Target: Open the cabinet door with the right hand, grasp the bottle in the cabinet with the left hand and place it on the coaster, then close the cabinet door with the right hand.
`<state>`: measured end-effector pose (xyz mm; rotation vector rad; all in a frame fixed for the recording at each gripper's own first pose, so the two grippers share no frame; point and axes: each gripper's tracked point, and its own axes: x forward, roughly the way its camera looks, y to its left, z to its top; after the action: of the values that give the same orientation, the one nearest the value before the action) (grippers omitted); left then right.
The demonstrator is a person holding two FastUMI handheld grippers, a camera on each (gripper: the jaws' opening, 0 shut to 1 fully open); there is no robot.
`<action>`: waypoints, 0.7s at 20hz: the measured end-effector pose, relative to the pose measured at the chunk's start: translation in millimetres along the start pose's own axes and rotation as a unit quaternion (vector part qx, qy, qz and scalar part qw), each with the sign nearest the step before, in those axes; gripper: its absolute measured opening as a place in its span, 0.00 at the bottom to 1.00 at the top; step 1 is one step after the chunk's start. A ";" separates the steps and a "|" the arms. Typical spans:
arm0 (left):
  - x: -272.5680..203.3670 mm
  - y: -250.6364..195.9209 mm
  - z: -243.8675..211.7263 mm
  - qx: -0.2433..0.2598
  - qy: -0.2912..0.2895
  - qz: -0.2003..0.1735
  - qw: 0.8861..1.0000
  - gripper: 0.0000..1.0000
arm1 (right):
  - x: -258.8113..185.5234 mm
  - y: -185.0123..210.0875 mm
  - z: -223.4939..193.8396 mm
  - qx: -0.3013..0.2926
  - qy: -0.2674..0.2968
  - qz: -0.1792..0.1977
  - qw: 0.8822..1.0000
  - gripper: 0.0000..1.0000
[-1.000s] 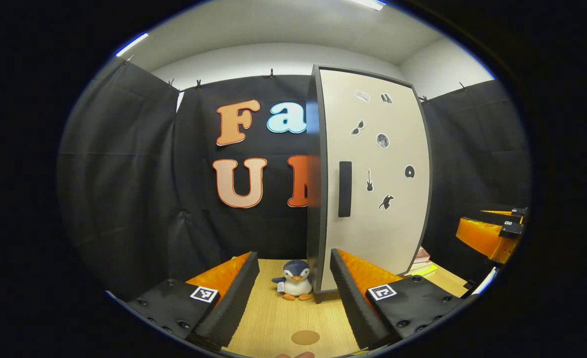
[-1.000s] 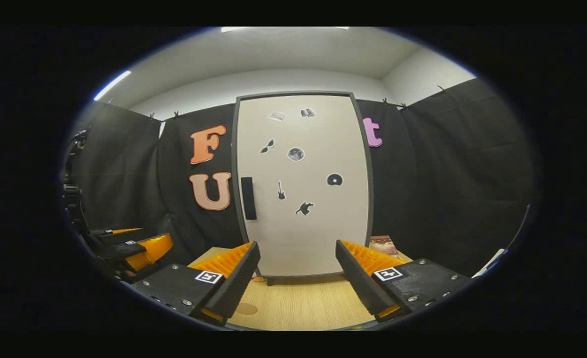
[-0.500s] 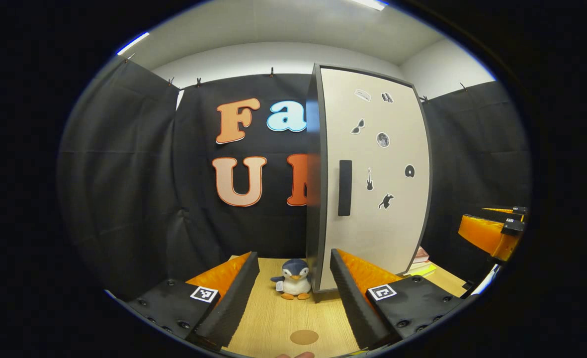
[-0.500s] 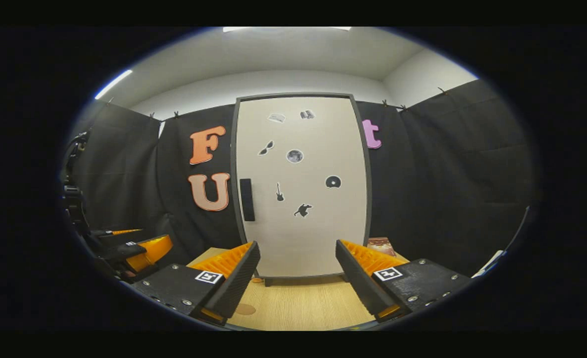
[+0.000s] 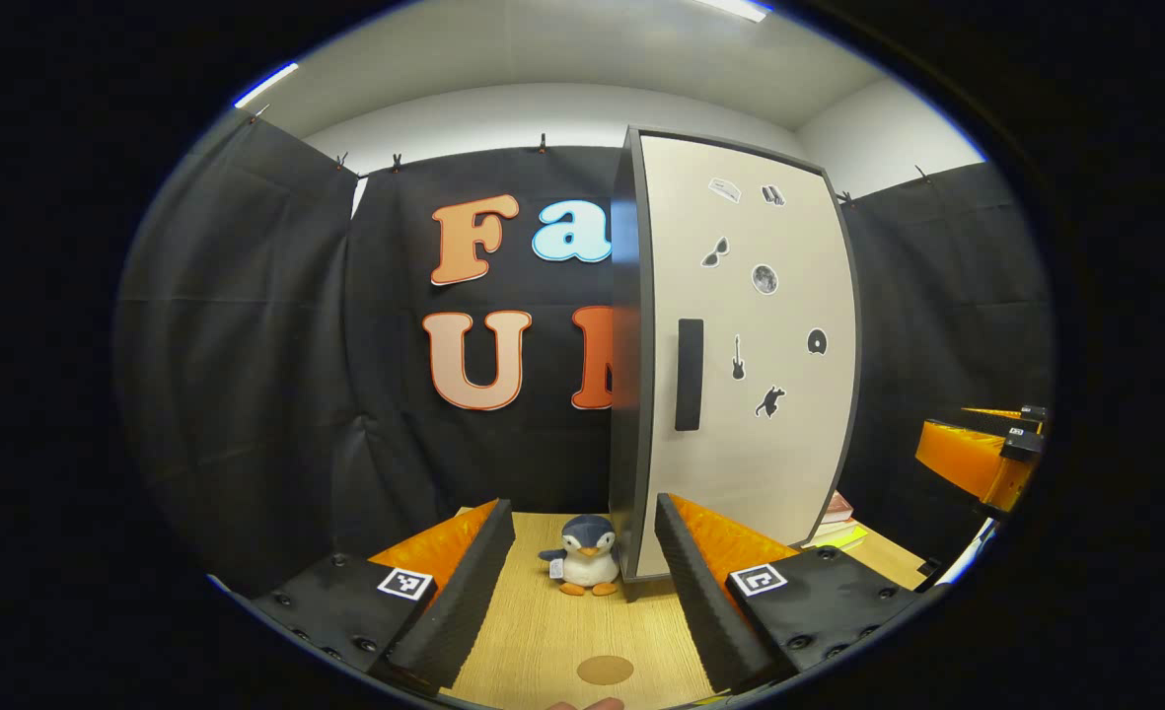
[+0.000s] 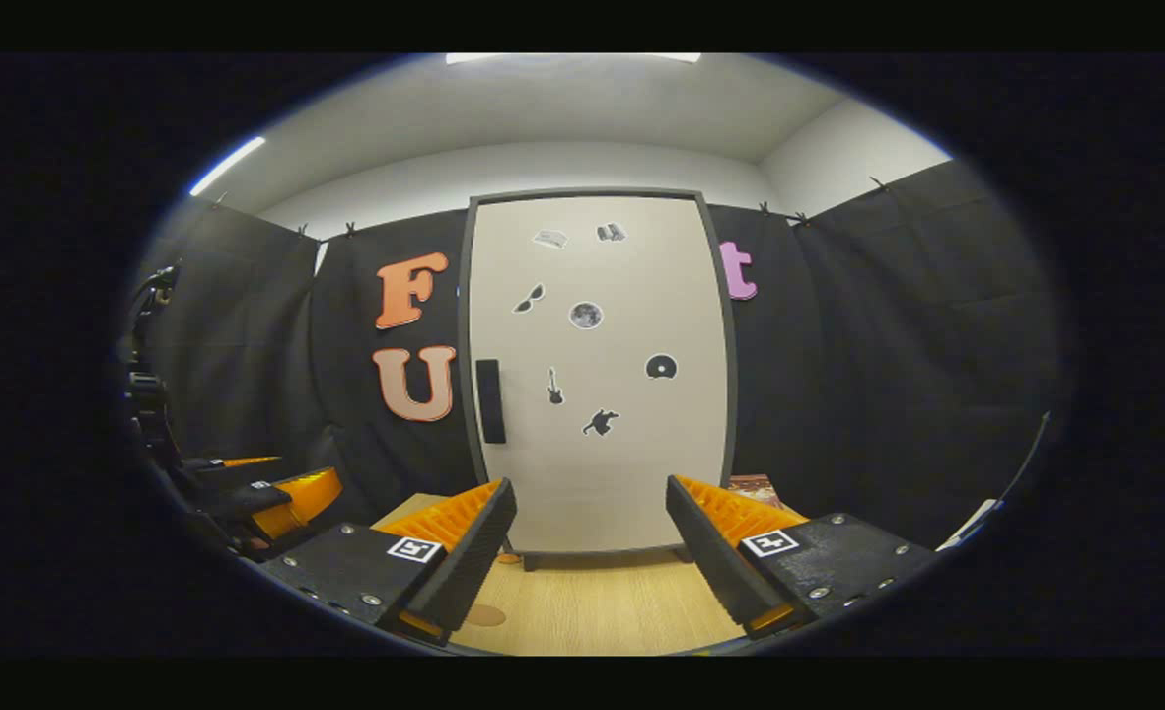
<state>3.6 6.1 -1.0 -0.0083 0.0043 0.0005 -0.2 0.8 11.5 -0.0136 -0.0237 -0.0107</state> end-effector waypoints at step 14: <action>9.4 9.6 -0.3 -0.002 0.001 -0.003 1.000 0.94 | 16.5 17.3 4.3 -0.010 -0.001 0.006 1.000 0.95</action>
<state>13.0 15.7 -1.4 -0.0122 0.0067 -0.0049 16.3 18.0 16.0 -0.0343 -0.0247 0.0010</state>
